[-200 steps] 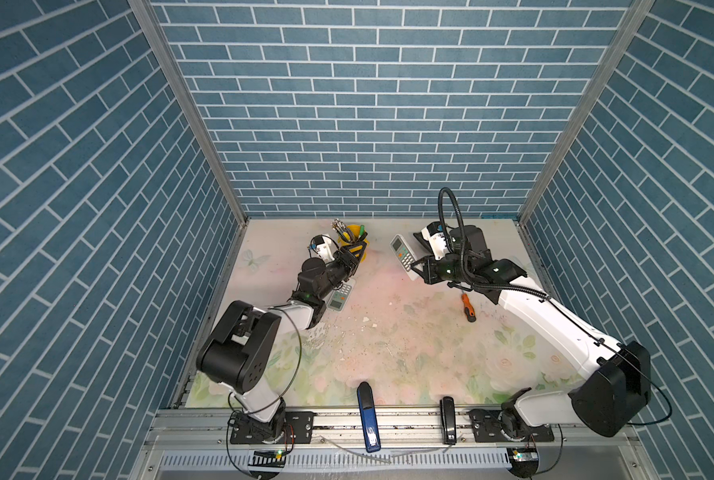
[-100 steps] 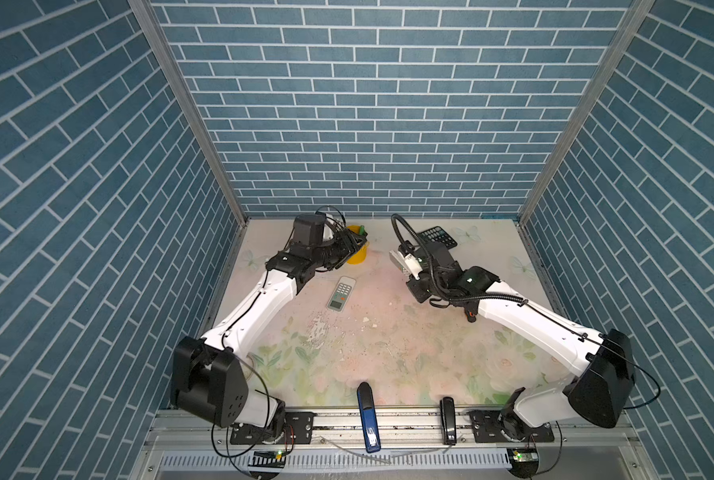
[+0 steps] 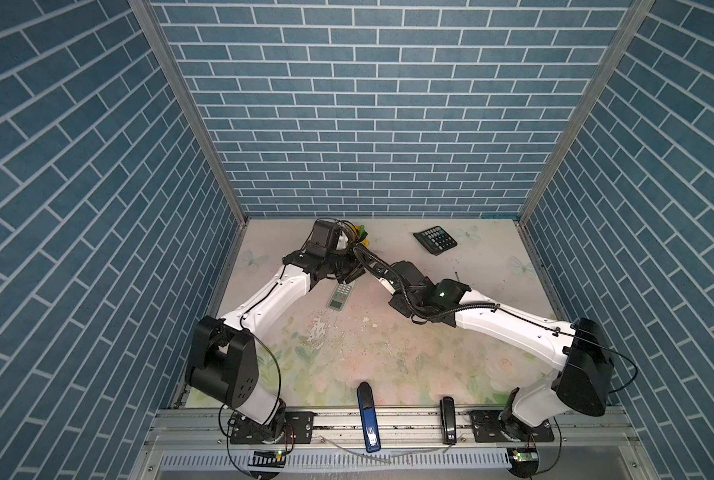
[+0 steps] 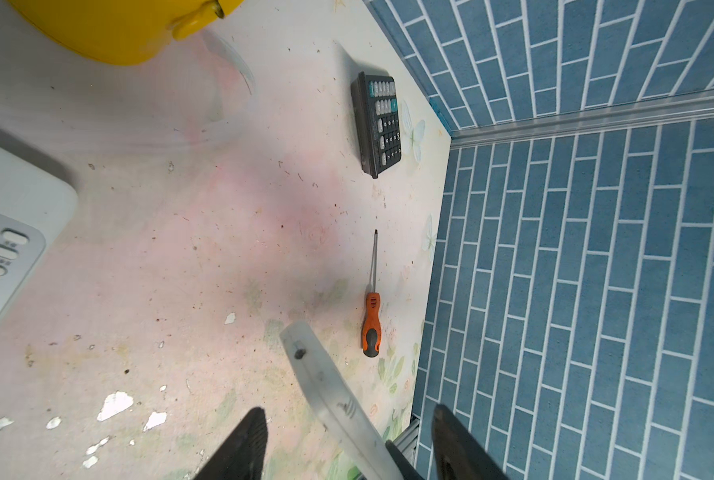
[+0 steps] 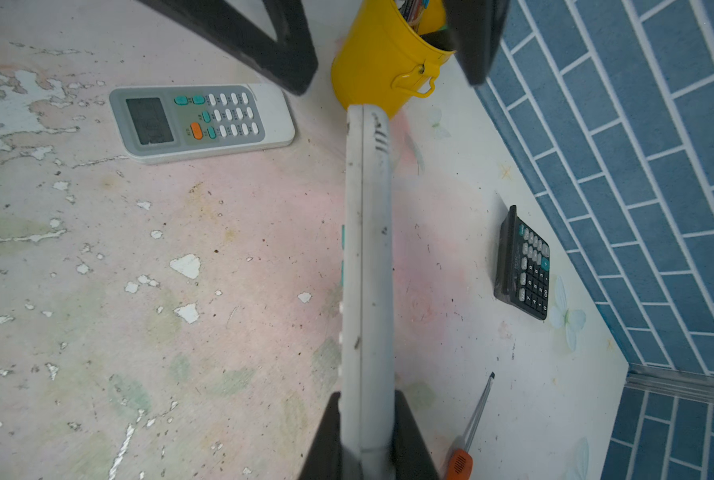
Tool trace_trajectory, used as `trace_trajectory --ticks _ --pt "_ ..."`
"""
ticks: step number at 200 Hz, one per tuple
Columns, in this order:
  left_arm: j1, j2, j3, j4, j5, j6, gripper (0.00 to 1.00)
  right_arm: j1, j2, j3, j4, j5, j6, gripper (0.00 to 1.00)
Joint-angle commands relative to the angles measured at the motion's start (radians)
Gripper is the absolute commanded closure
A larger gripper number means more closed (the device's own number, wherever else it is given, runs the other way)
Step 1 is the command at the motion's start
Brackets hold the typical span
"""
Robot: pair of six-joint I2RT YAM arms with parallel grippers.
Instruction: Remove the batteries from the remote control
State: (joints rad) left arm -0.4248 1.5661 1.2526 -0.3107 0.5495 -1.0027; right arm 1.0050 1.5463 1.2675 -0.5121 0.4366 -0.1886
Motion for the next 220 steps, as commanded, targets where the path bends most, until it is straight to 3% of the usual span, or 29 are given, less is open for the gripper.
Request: trace_trajectory --ticks 1,51,147,209,220 --pt "-0.015 0.027 -0.014 0.034 0.015 -0.027 0.36 0.016 0.005 0.065 0.024 0.047 -0.039 1.0" --pt "-0.034 0.064 -0.024 0.073 0.004 -0.048 0.41 0.03 0.008 0.073 0.038 0.045 -0.045 1.0" --pt "-0.047 0.121 -0.008 0.139 0.026 -0.093 0.75 0.045 0.03 0.087 0.063 0.051 -0.063 1.0" --pt "-0.049 0.125 -0.022 0.207 0.038 -0.153 0.88 0.06 0.048 0.1 0.069 0.077 -0.074 1.0" --pt "-0.048 0.126 -0.027 0.229 0.044 -0.167 0.89 0.062 0.057 0.104 0.069 0.083 -0.072 0.95"
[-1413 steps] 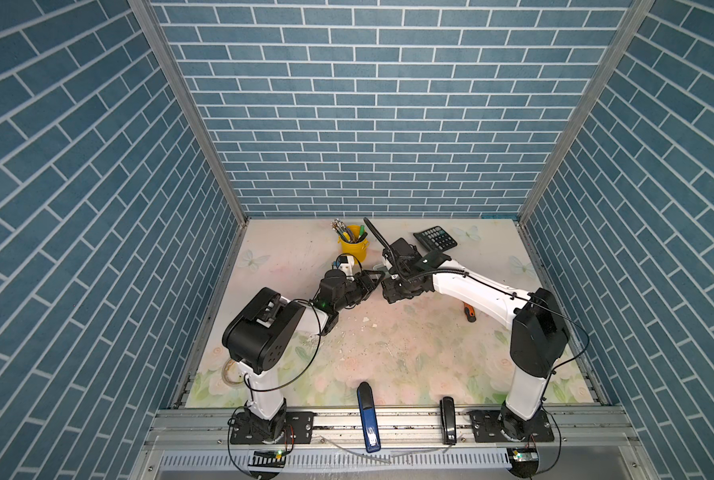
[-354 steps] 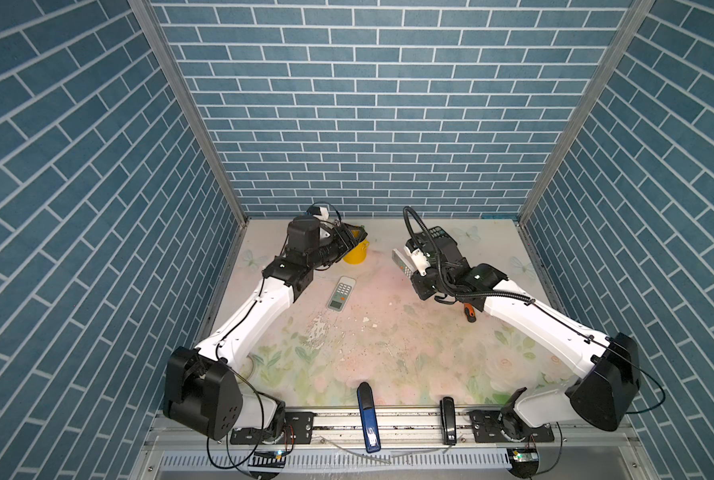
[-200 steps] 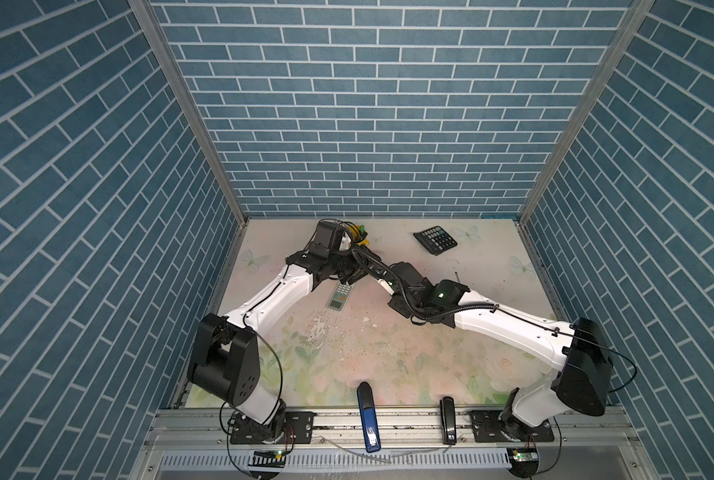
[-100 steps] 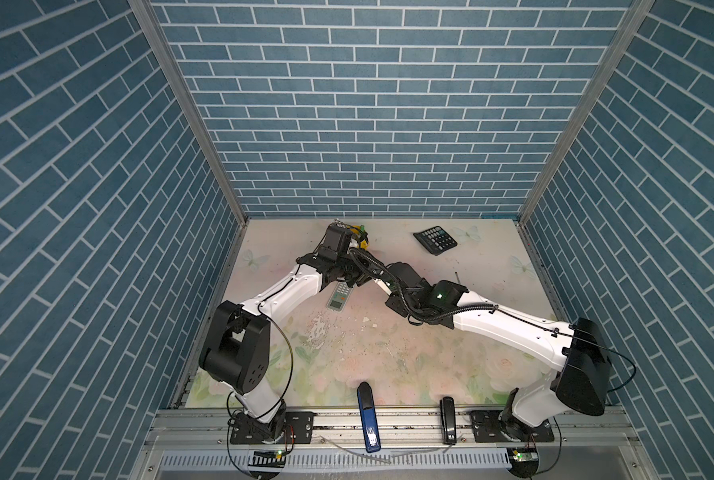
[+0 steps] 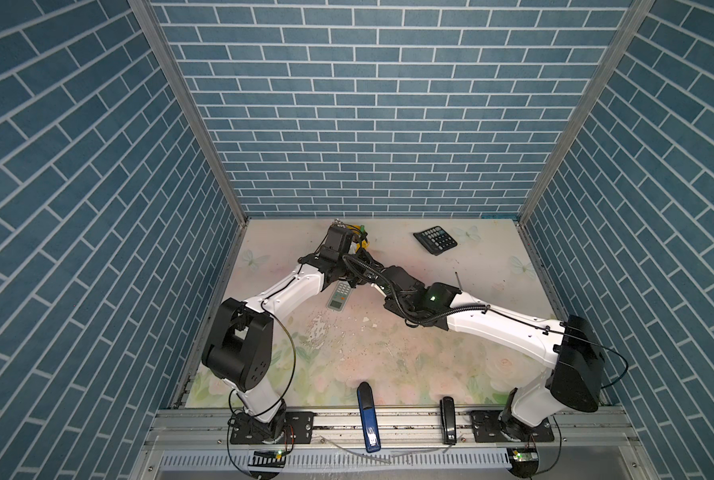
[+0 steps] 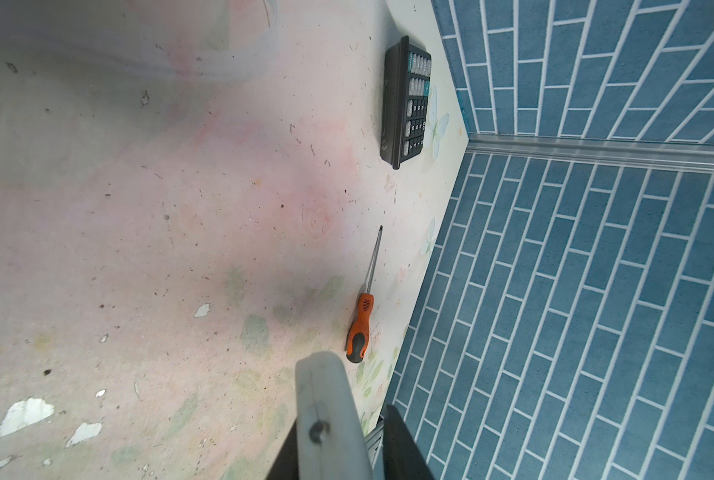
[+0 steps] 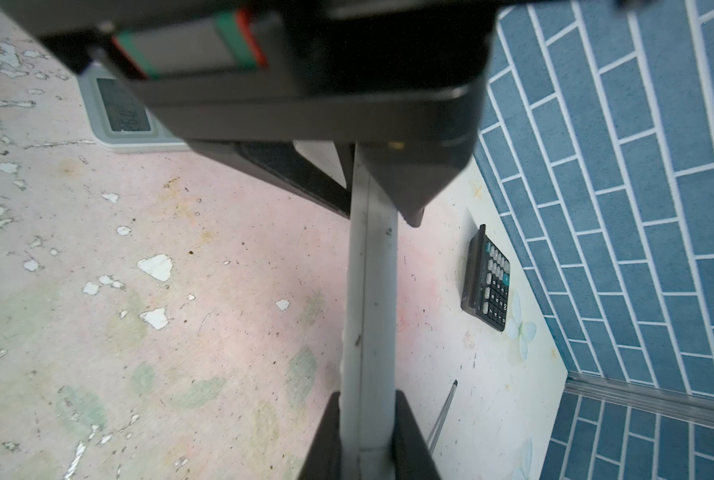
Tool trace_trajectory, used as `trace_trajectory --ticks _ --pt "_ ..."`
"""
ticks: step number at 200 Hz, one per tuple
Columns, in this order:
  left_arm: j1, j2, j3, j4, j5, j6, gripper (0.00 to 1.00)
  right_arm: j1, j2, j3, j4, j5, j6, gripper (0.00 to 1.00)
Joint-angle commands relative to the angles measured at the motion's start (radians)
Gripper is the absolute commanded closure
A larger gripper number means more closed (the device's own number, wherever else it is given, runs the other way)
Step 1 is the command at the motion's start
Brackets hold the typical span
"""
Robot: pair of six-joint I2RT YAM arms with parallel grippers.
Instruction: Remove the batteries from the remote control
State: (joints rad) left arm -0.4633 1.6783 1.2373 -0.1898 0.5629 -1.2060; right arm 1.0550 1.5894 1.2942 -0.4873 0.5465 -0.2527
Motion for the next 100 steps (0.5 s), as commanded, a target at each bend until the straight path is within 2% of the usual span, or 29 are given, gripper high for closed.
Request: trace_trajectory --ticks 1,47,64,100 --pt "-0.009 0.012 -0.013 0.109 0.031 0.036 0.9 0.012 0.014 0.077 0.045 -0.027 -0.008 0.94" --pt "-0.012 -0.007 -0.018 0.118 0.034 0.034 0.92 0.014 0.031 0.084 0.055 -0.013 -0.005 0.8" --pt "-0.013 -0.01 -0.027 0.127 0.034 0.033 1.0 0.014 0.031 0.085 0.057 -0.009 -0.002 0.74" --pt "-0.013 -0.015 -0.036 0.142 0.036 0.025 1.0 0.014 0.027 0.082 0.068 -0.001 -0.002 0.61"
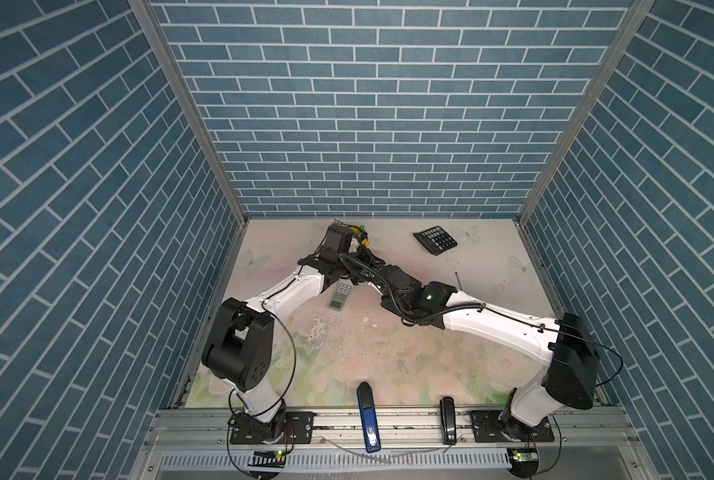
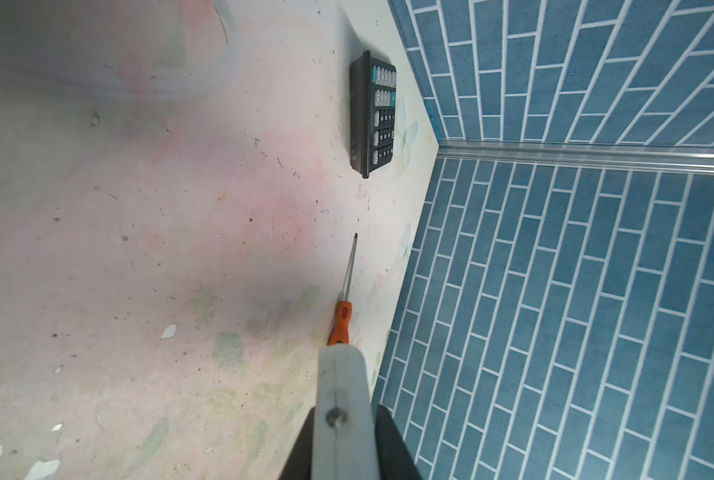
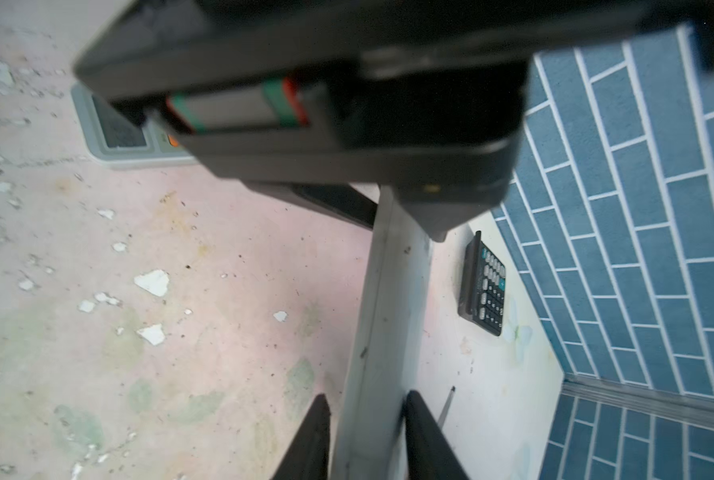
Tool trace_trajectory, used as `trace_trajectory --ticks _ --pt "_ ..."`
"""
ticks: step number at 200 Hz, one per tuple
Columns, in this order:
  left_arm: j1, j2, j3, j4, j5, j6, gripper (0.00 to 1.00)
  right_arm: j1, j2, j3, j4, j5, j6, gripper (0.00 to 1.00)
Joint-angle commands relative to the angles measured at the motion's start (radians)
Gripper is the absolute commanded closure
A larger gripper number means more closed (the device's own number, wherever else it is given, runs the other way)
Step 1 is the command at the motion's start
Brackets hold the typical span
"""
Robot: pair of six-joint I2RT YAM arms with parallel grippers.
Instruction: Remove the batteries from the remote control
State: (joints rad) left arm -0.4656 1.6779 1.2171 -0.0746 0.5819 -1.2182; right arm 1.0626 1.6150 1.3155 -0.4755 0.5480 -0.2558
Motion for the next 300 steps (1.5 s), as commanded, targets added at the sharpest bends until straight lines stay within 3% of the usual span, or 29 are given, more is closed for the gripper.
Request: trace_trajectory --ticks 1,64,117,154,175,203,228,268,300 --pt "-0.011 -0.015 -0.017 0.028 0.016 0.037 1.0 0.006 0.002 0.06 0.056 -0.001 0.002 0.61" --pt "-0.012 -0.019 -0.04 0.061 0.016 0.026 1.0 0.005 -0.018 0.043 0.073 0.013 0.006 0.46" --pt "0.02 0.034 -0.076 0.279 -0.004 -0.041 1.0 0.004 -0.165 -0.039 -0.007 -0.151 0.102 0.39" --pt "0.038 0.06 -0.082 0.463 -0.056 -0.037 1.0 -0.069 -0.337 -0.111 -0.052 -0.393 0.287 0.39" --pt "0.037 0.072 -0.111 0.63 -0.089 -0.041 1.0 -0.187 -0.419 -0.155 -0.018 -0.491 0.472 0.44" --pt "0.026 0.079 -0.193 0.918 -0.17 -0.055 1.0 -0.309 -0.411 -0.203 0.097 -0.608 0.736 0.49" --pt "0.004 0.091 -0.245 1.1 -0.216 -0.054 1.0 -0.373 -0.352 -0.28 0.334 -0.74 0.928 0.49" --pt "-0.021 0.1 -0.302 1.274 -0.268 -0.043 1.0 -0.44 -0.27 -0.331 0.538 -0.791 1.105 0.45" --pt "-0.025 0.095 -0.325 1.305 -0.279 -0.039 1.0 -0.47 -0.262 -0.355 0.62 -0.807 1.154 0.43"
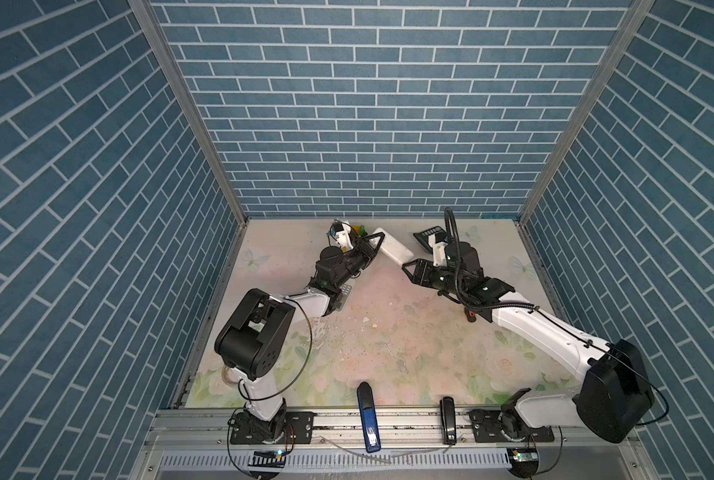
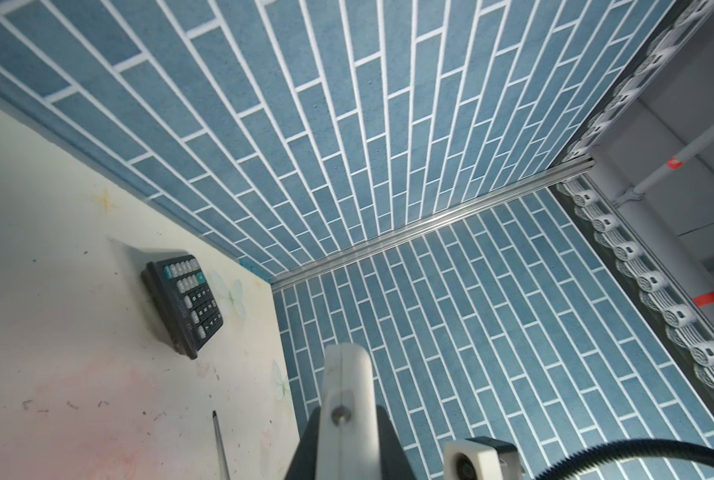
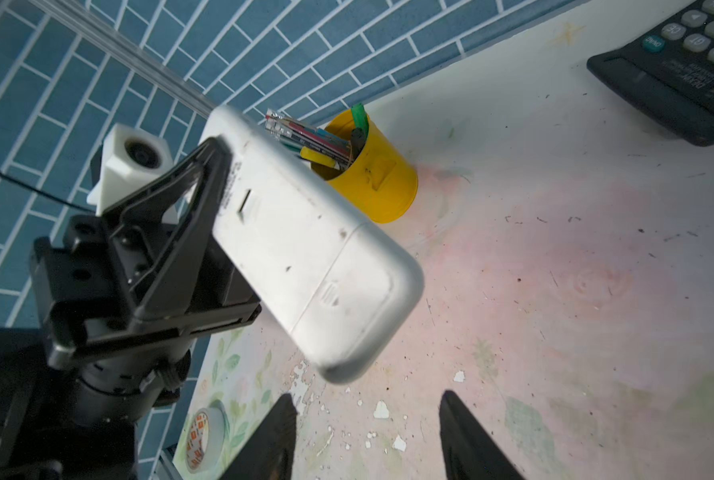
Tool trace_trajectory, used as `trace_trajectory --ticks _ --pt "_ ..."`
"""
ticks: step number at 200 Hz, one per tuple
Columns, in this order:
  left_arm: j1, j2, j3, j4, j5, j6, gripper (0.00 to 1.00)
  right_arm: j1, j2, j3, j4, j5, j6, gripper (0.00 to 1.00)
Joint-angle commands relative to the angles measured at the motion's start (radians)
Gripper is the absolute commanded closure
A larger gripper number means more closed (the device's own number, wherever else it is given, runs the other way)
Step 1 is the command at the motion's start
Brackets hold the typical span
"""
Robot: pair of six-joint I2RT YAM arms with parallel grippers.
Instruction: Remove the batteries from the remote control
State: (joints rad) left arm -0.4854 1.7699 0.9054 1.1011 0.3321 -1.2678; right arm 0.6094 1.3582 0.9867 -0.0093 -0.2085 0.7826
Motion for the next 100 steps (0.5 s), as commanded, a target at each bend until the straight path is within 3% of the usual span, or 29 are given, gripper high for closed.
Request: trace_trajectory --ticks 1,36,100 --pt "-0.004 0.003 -0.014 0.132 -0.029 0.01 1.0 -0.018 -0.005 -0.027 0.155 -0.051 0.116 0.43" --pt "-0.01 0.006 -0.025 0.159 -0.031 0.006 1.0 -0.04 0.028 -0.017 0.209 -0.081 0.141 0.44" --pt "-0.017 0.007 -0.025 0.189 -0.034 -0.008 1.0 -0.059 0.101 0.006 0.278 -0.137 0.176 0.55"
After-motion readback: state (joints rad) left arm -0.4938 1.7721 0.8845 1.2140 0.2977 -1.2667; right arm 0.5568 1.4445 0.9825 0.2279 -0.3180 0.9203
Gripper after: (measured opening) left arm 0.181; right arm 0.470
